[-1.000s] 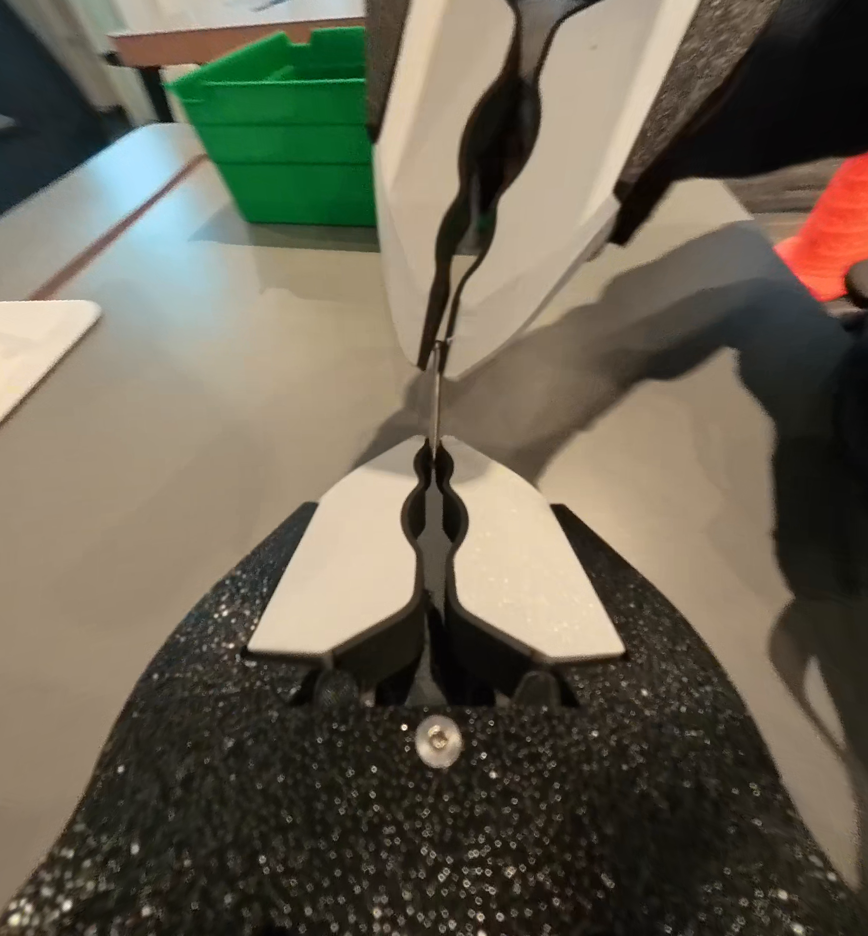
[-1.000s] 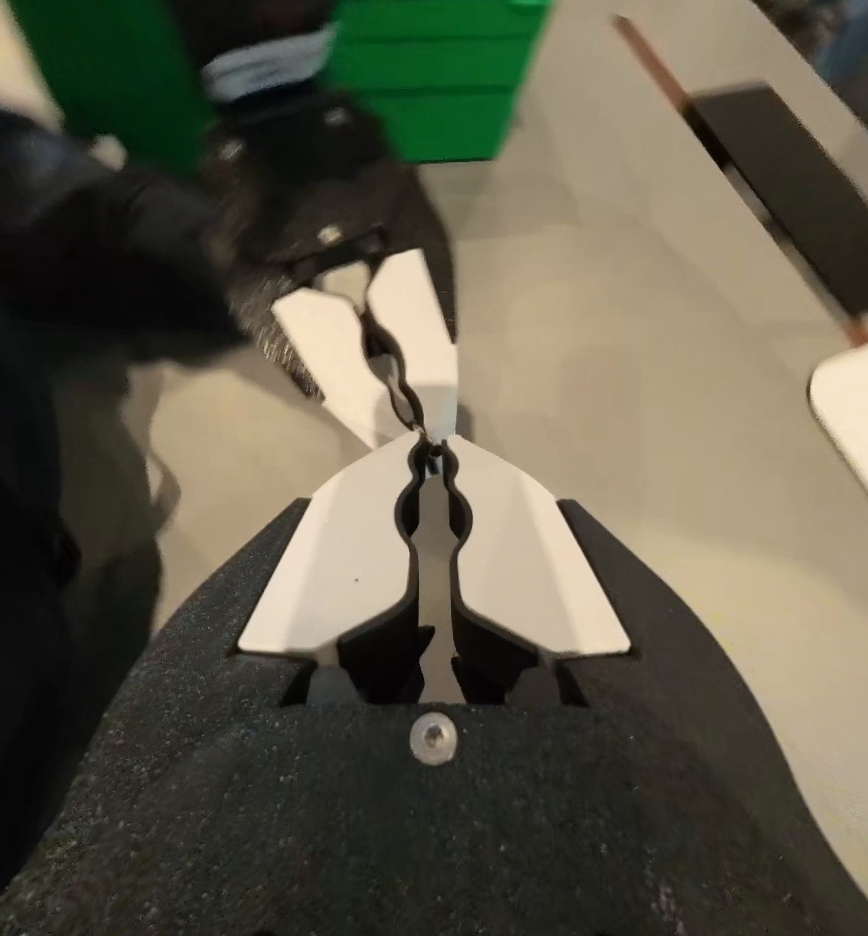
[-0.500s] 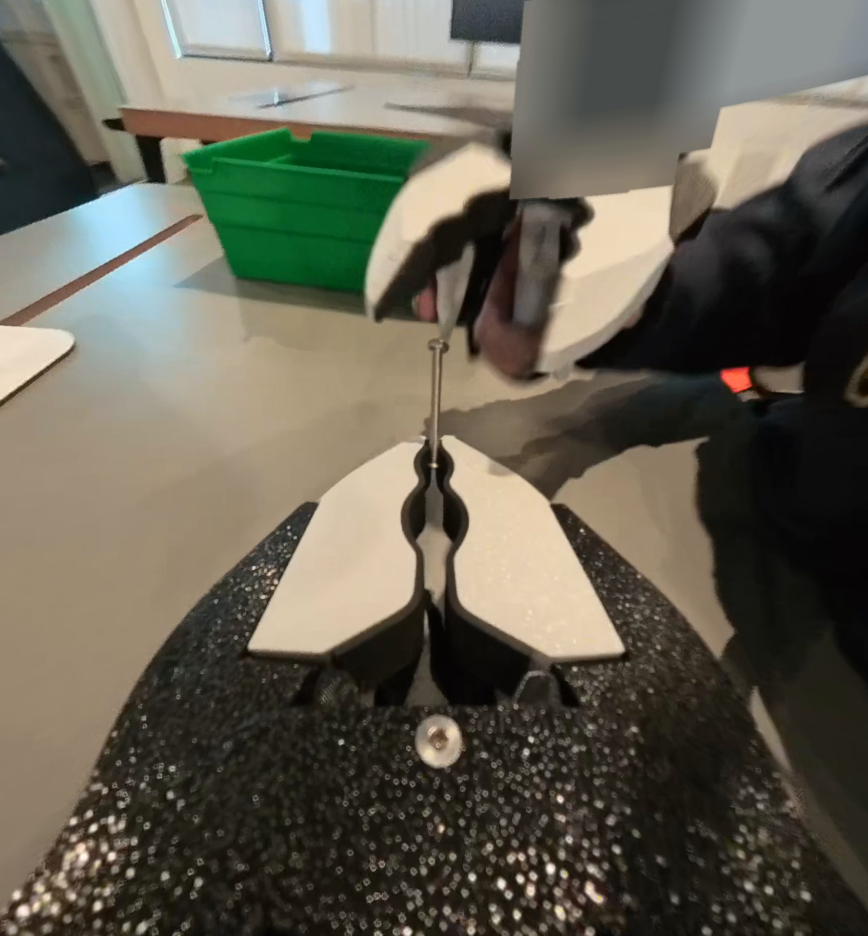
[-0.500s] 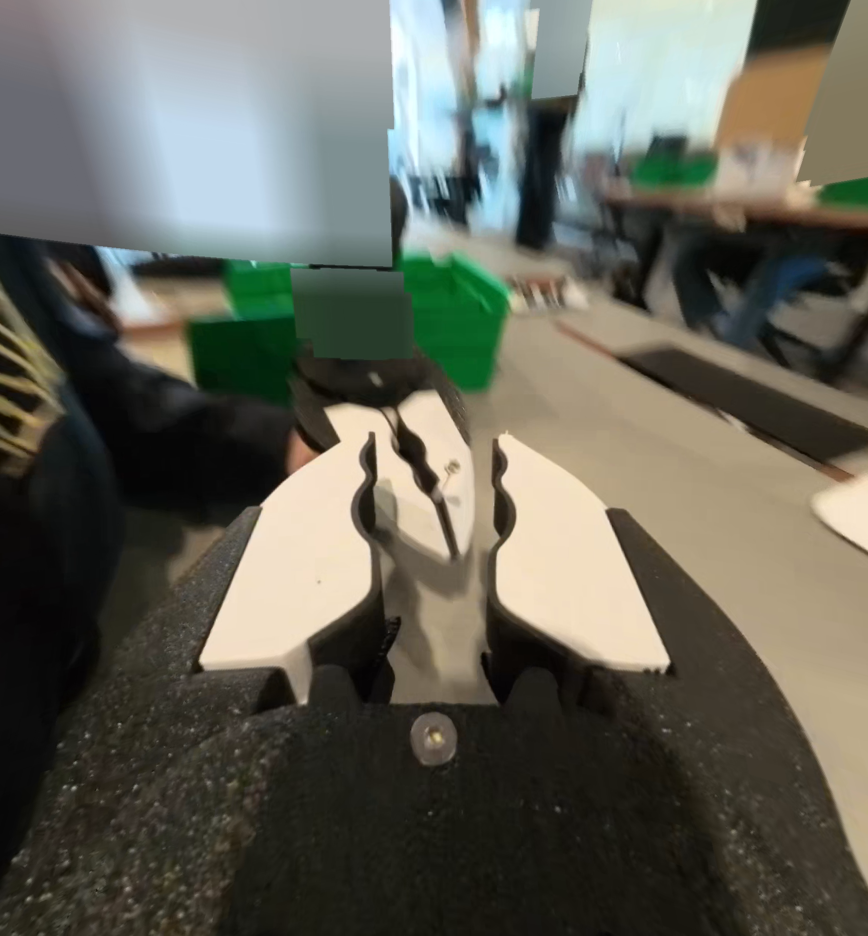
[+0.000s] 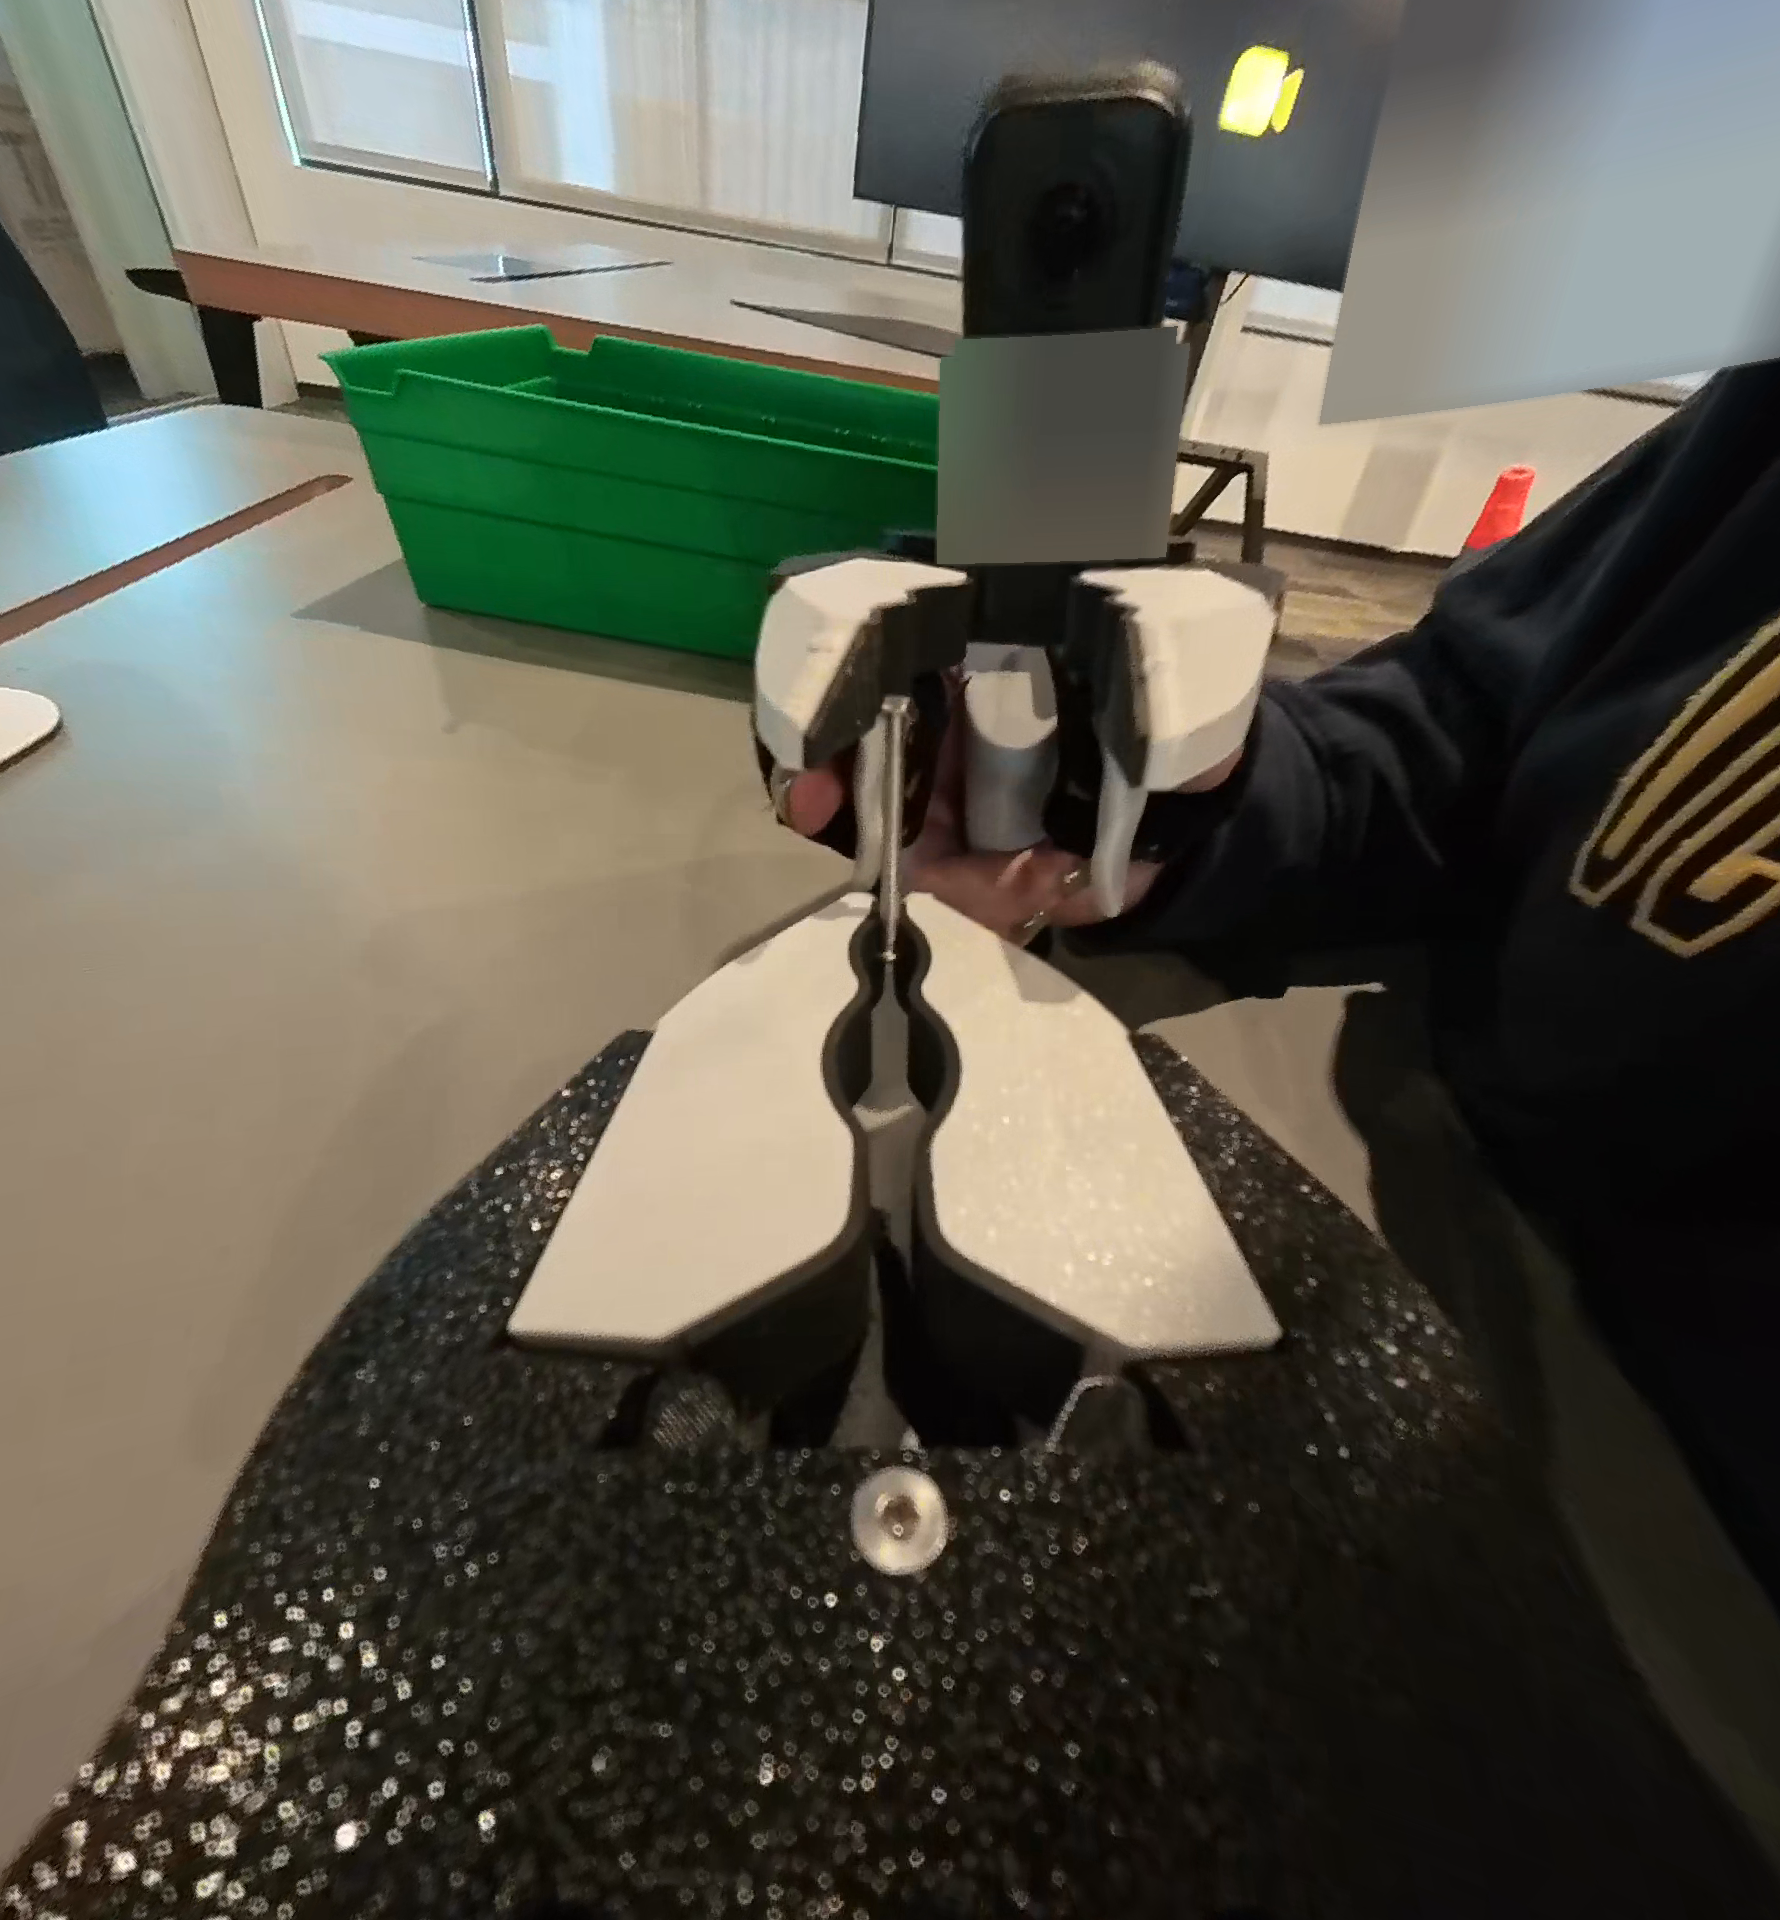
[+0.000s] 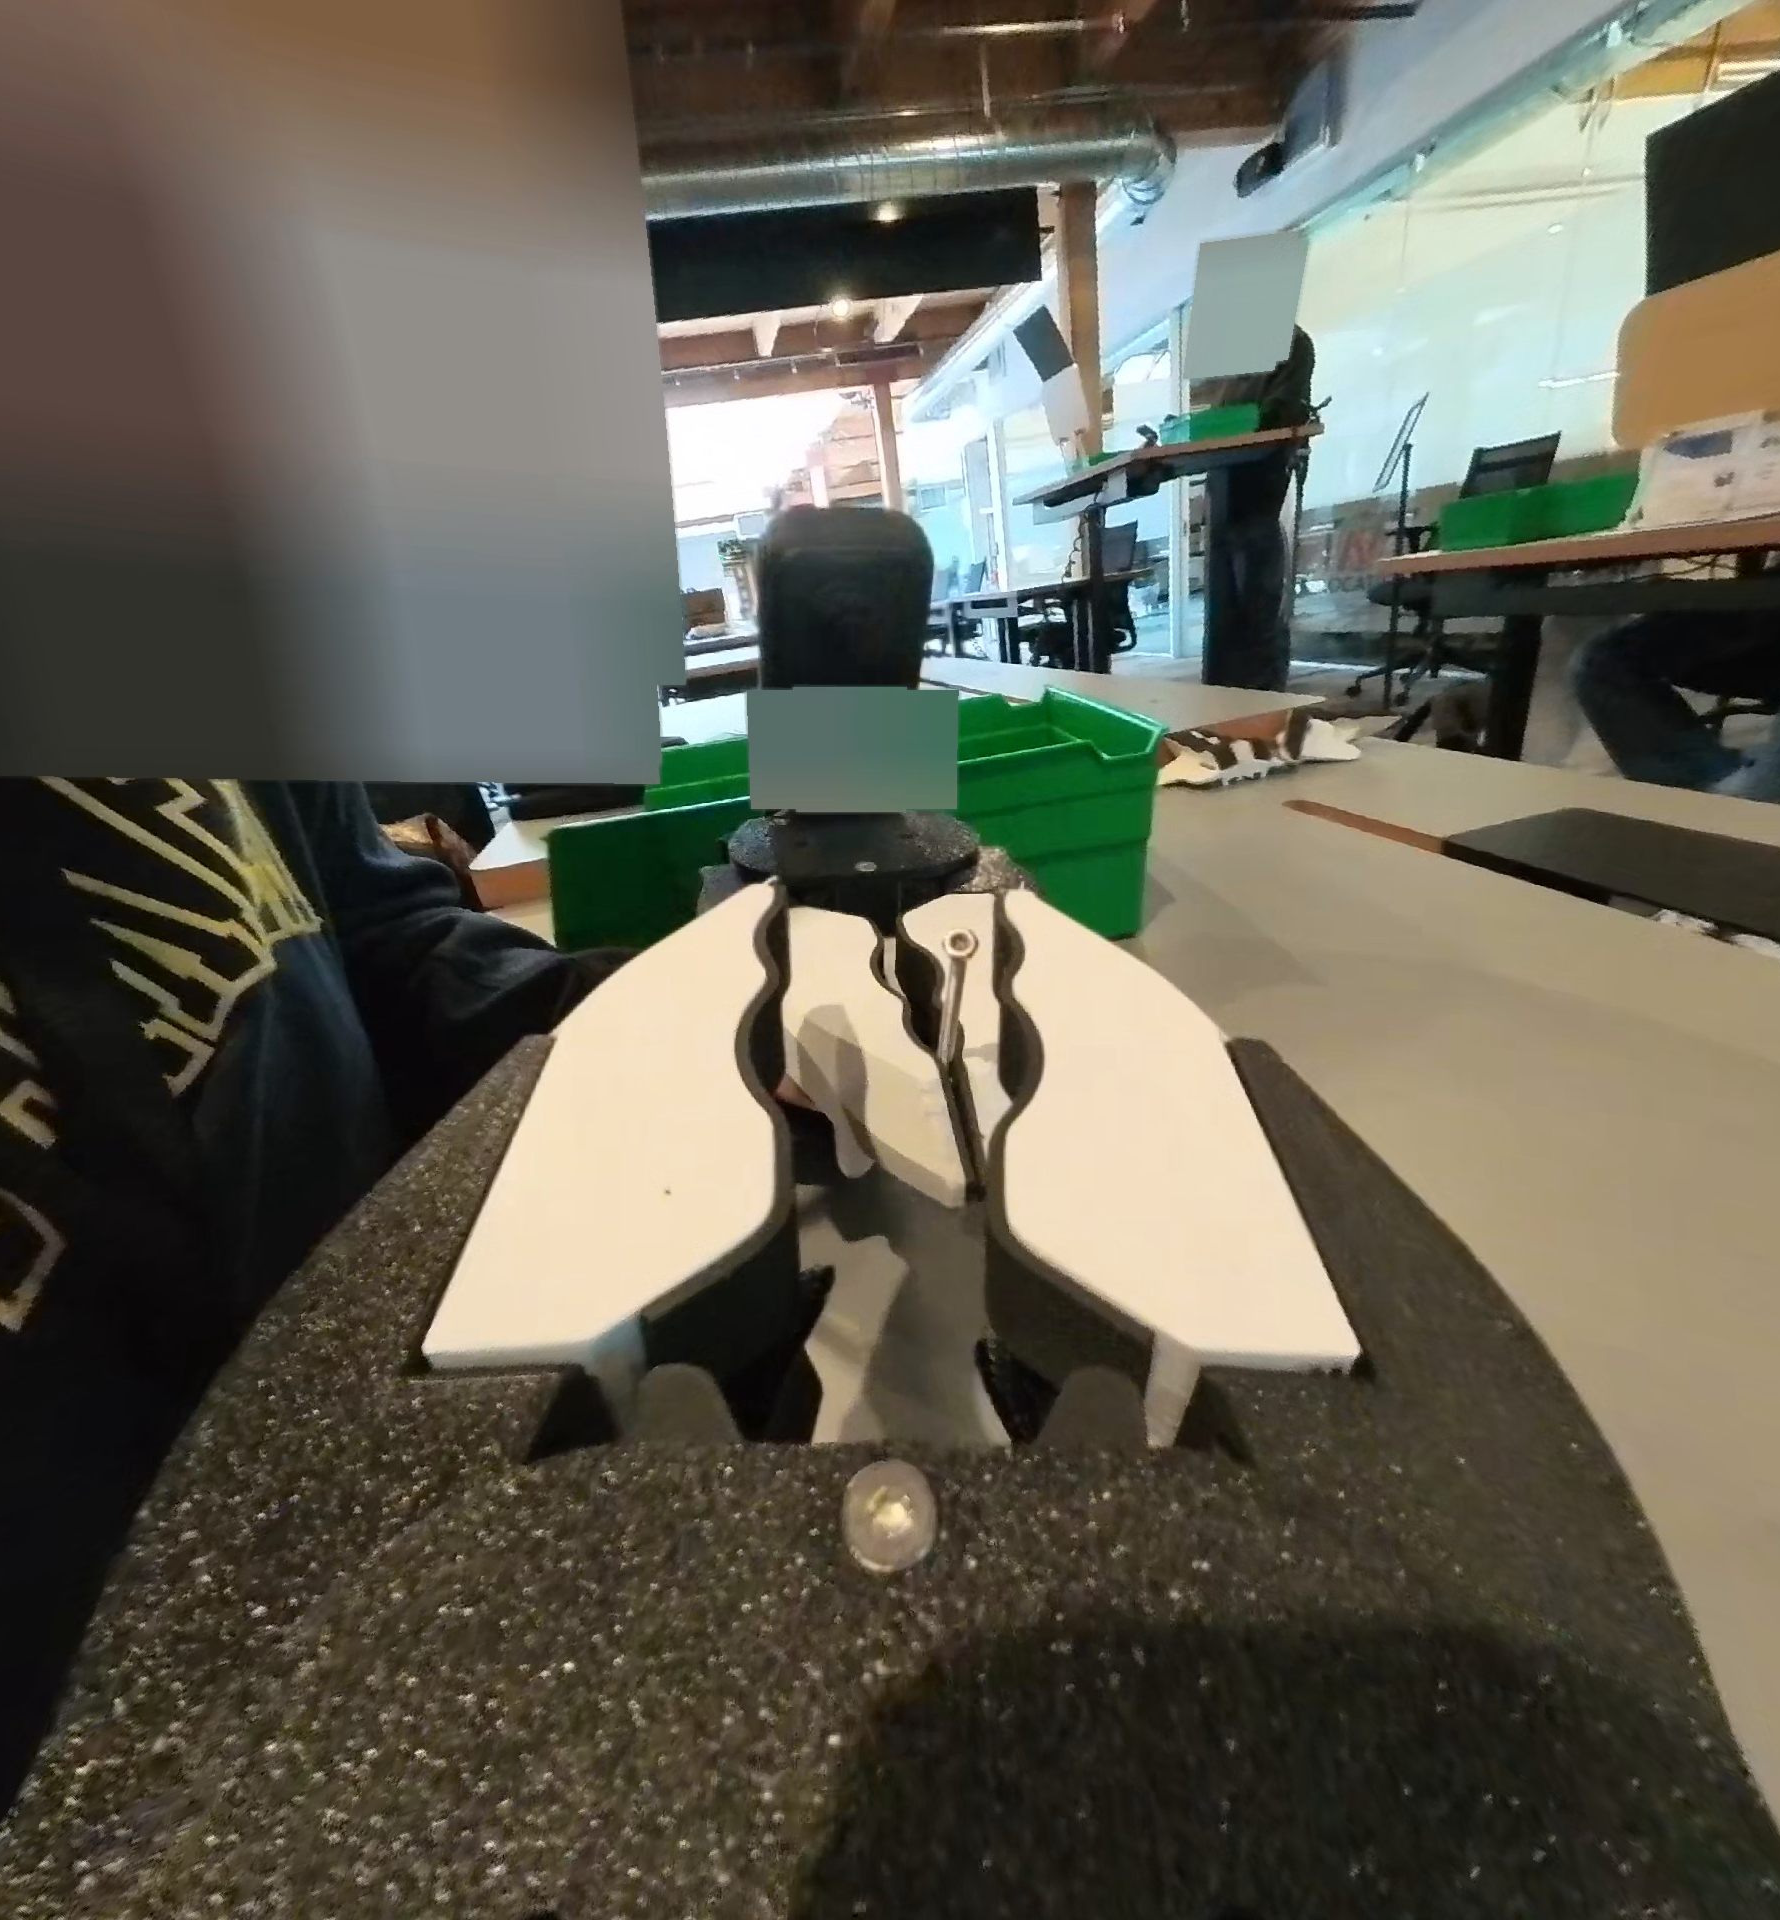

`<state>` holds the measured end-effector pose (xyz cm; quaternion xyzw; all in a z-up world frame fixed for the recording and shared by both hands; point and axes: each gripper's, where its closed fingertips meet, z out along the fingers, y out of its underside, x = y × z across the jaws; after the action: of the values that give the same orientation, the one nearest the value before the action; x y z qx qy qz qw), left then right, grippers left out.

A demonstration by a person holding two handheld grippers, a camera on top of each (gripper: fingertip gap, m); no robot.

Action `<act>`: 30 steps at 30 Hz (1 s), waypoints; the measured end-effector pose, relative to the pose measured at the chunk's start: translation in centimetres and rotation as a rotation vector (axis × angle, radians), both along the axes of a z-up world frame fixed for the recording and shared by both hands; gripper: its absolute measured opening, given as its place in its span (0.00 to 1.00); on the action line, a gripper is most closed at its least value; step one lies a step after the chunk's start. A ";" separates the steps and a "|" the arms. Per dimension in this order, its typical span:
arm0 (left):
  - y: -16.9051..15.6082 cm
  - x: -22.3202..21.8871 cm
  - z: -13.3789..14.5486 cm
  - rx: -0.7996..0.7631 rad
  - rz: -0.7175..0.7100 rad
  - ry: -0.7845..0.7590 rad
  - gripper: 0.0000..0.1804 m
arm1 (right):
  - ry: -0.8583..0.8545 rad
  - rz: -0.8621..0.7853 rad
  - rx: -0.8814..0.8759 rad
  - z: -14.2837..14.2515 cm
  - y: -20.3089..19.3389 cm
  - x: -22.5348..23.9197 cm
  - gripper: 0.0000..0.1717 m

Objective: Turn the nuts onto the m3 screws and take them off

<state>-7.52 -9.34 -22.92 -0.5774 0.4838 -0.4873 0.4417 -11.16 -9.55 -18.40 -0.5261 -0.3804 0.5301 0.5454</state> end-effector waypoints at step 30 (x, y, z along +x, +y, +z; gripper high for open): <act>0.0 0.0 -0.1 -0.017 -0.014 -0.002 0.00 | -0.022 -0.060 0.063 0.2 0.3 0.3 0.22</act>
<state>-7.48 -9.31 -22.97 -0.5775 0.4832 -0.4948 0.4339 -10.86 -9.27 -18.16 -0.5257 -0.3867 0.4956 0.5731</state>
